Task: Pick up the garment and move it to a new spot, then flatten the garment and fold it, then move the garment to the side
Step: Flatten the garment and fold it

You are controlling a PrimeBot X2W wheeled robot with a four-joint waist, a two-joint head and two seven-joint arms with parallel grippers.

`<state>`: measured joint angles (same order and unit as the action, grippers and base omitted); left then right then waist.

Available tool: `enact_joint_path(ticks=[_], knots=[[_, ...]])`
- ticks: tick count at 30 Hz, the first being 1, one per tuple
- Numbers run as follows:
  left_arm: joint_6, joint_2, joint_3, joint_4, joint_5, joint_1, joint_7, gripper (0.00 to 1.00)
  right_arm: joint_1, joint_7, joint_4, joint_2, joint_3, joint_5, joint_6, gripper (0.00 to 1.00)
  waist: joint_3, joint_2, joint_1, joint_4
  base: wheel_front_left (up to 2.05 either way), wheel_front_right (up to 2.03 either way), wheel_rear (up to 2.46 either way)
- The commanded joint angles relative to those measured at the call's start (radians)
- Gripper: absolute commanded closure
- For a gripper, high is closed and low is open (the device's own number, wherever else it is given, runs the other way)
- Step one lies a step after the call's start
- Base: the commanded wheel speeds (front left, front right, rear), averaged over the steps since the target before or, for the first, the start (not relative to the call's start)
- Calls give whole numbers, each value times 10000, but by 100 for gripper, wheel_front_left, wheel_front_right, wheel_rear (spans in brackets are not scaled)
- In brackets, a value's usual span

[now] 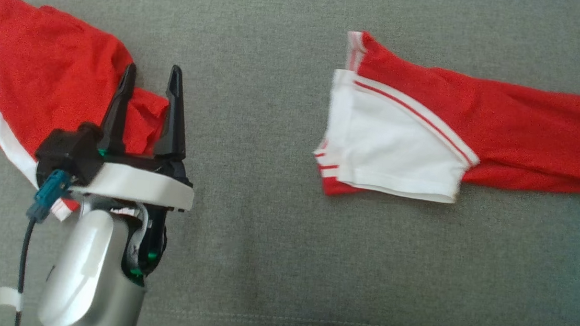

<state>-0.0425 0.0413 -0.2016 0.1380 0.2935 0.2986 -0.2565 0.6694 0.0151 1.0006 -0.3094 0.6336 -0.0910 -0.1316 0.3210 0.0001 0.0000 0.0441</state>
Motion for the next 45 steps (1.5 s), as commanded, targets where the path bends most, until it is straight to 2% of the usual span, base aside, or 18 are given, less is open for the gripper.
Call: enact_joint_path(ticks=[1,4,7,12,19,22,27,31,37,45], knots=[[60,90,420,-263,47,172,-53,0,136,207,-272,-303,99,319,9,100,-41,-1,0,-8,0,0,0],[76,90,453,-241,71,119,-53,0,292,432,-304,-94,964,1181,9,100,-166,-1,0,-35,0,0,0],[76,89,446,-211,116,39,-53,0,538,532,-448,408,1235,1664,9,100,-340,-1,0,-86,0,0,0],[102,89,432,-122,171,-160,-53,0,908,816,-836,1410,521,1630,9,100,-797,-1,0,-186,0,0,0],[139,89,608,-77,337,-596,-53,0,715,735,-1775,2460,-2100,234,9,100,-1568,-1,0,-282,0,0,0],[147,89,606,-65,407,-777,-53,0,323,473,-2372,2573,-3505,-814,9,100,-1834,-1,0,-243,0,0,0],[27,89,717,25,413,-1020,-53,0,-484,174,-3235,2587,-6435,-3382,9,100,-2040,-1,0,-132,0,0,0],[46,89,602,45,528,-1035,-53,0,-1035,302,-3629,2589,-8228,-4474,9,100,-2045,-1,0,109,0,0,0],[19,89,397,38,701,-1056,-53,0,-1218,787,-3103,2590,-9844,-5290,9,100,-1961,-1,0,546,0,0,0],[-11,89,247,57,798,-1069,-53,0,-832,1556,-1760,2591,-10546,-5736,9,100,-1814,-1,0,872,0,0,0]])
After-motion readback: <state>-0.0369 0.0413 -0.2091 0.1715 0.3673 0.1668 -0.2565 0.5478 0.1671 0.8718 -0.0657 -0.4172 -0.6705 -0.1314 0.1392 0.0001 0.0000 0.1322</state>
